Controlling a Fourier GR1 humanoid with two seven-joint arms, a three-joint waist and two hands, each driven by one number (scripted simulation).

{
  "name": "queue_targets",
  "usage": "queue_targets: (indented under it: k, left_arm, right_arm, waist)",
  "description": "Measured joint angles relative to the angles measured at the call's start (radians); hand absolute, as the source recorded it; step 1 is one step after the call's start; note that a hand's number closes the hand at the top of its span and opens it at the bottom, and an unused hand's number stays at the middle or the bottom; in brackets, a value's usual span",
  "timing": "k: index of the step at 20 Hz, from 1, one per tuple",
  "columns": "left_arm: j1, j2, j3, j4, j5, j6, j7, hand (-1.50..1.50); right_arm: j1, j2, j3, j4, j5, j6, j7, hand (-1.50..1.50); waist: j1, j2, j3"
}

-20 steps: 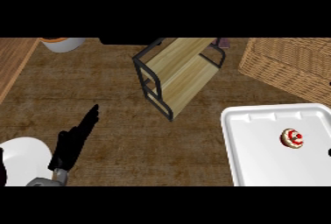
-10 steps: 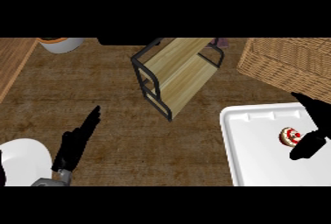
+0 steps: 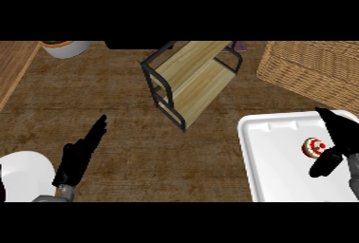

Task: Pick the cupcake from the tray and place it in the tiered shelf

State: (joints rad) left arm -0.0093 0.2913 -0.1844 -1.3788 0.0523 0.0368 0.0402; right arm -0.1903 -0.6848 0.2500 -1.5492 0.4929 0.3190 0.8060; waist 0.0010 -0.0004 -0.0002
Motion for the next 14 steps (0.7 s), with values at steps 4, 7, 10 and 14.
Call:
queue_targets:
  k: [4, 7, 10, 14]
  left_arm:
    - [-0.006, -0.012, 0.023, 0.011, -0.018, -0.017, 0.003, 0.0]
    - [0.009, -0.022, 0.031, -0.006, -0.031, -0.03, -0.001, 0.0]
    - [0.002, -0.038, 0.041, 0.002, -0.048, -0.037, 0.002, 0.0]
    - [0.013, -0.051, 0.061, -0.011, -0.056, -0.055, 0.008, 0.0]
  right_arm:
    - [0.0, 0.03, -0.025, 0.037, 0.078, 0.015, -0.028, -1.5]
    - [0.029, 0.053, -0.043, 0.036, 0.122, 0.02, -0.045, -1.5]
    - [0.026, 0.07, -0.067, 0.07, 0.158, 0.04, -0.077, -1.5]
    - [0.041, 0.091, -0.096, 0.118, 0.217, 0.037, -0.142, -1.5]
  waist:
    - [0.0, 0.0, 0.0]
    - [0.0, 0.0, 0.0]
    - [0.0, 0.0, 0.0]
    - [0.001, 0.0, 0.0]
